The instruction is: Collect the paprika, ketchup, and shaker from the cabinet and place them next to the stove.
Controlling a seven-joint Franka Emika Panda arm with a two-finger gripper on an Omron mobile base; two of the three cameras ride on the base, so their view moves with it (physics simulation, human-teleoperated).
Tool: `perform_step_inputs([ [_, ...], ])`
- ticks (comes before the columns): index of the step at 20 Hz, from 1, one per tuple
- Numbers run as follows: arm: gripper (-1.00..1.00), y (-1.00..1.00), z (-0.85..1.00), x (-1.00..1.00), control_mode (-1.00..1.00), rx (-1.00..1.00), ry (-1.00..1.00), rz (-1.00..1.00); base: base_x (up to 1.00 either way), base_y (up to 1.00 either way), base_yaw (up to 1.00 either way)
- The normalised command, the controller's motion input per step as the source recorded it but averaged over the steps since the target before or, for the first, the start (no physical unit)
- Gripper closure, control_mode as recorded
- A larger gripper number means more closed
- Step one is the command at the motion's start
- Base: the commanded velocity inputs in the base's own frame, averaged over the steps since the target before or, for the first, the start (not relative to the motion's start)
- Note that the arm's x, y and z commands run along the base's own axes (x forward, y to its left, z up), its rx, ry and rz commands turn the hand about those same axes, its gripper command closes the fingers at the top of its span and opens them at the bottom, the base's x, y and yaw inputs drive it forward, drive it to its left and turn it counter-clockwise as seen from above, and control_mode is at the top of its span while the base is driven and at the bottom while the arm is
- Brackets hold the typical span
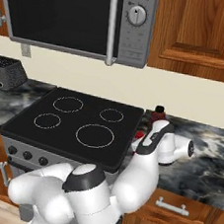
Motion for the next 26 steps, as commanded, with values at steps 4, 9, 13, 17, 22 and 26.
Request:
perform_step_inputs([
  [4,1.0,-0.1,-0.22,0.15,-1.0,0.0,0.0,0.02,0.0,0.0,0.0],
  [9,1.0,-0.02,-0.31,0.16,-1.0,0.0,0.0,0.02,0.0,0.0,0.0],
  [13,1.0,0.0,-0.34,0.13,-1.0,0.0,0.0,0.02,0.0,0.0,0.0],
  [17,1.0,0.0,-0.26,0.09,-1.0,0.0,0.0,0.01,0.0,0.0,0.0],
  [22,-1.0,0.0,-0.26,0.02,-1.0,-0.02,0.0,0.01,0.0,0.0,0.0],
  [26,-1.0,0.0,-0.11,0.0,-1.0,-0.01,-0.05,0.01,0.0,0.0,0.0],
])
